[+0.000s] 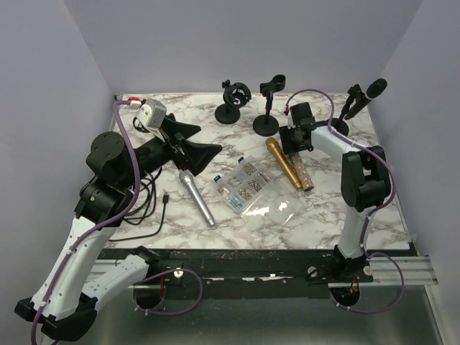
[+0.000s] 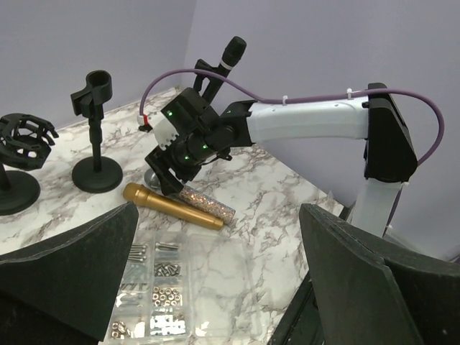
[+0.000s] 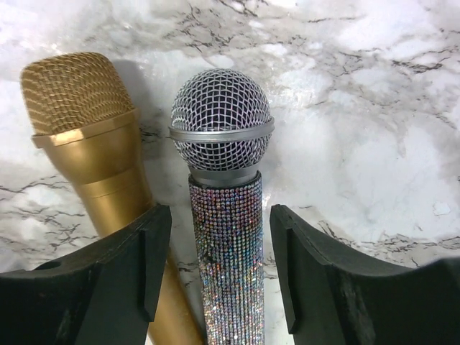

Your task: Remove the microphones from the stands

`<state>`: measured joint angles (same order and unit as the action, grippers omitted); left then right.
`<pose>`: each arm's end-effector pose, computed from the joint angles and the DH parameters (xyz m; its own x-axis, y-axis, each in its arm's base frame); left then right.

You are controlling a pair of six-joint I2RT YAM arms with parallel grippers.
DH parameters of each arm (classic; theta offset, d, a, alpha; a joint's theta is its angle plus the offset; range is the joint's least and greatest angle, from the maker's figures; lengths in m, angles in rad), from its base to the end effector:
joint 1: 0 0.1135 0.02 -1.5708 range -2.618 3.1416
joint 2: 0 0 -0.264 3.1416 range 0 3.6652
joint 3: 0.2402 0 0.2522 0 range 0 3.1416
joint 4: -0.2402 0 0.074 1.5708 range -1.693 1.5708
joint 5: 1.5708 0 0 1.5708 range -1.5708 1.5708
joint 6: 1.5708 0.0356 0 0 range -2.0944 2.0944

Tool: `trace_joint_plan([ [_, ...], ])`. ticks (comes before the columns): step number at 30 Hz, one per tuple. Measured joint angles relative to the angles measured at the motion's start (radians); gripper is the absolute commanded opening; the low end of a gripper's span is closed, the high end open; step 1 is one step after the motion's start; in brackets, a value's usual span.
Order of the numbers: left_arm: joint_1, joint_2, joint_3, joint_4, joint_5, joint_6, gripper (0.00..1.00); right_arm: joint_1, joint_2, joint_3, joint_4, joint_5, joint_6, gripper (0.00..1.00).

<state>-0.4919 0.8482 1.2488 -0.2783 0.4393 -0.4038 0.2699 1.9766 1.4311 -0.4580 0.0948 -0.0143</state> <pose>0.1277 -0.0856 0.4753 -0.2153 -0.2881 -0.9331 0.7775 0.5276 -0.3423 0.4091 0.1097 0.1880 -0.8096 -0.2388 -0.5362 -0.2280 0.9697 -0.0875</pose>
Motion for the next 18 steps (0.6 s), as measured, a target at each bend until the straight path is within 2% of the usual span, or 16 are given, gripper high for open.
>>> trace_joint_plan([
  [7,0.0,0.024,0.0,0.0,0.01,-0.003,0.99,0.0,-0.072,0.0,0.001,-0.003,0.035,0.65],
  [12,0.0,0.033,0.0,0.0,0.012,-0.005,0.98,0.0,-0.185,-0.004,0.011,0.059,0.08,0.73],
  [14,0.0,0.035,0.0,0.001,0.014,-0.008,0.98,0.0,-0.246,-0.003,0.029,0.128,0.112,0.79],
  [18,0.0,0.041,0.0,0.002,0.025,-0.012,0.99,-0.005,-0.378,-0.011,0.094,0.293,0.194,0.98],
])
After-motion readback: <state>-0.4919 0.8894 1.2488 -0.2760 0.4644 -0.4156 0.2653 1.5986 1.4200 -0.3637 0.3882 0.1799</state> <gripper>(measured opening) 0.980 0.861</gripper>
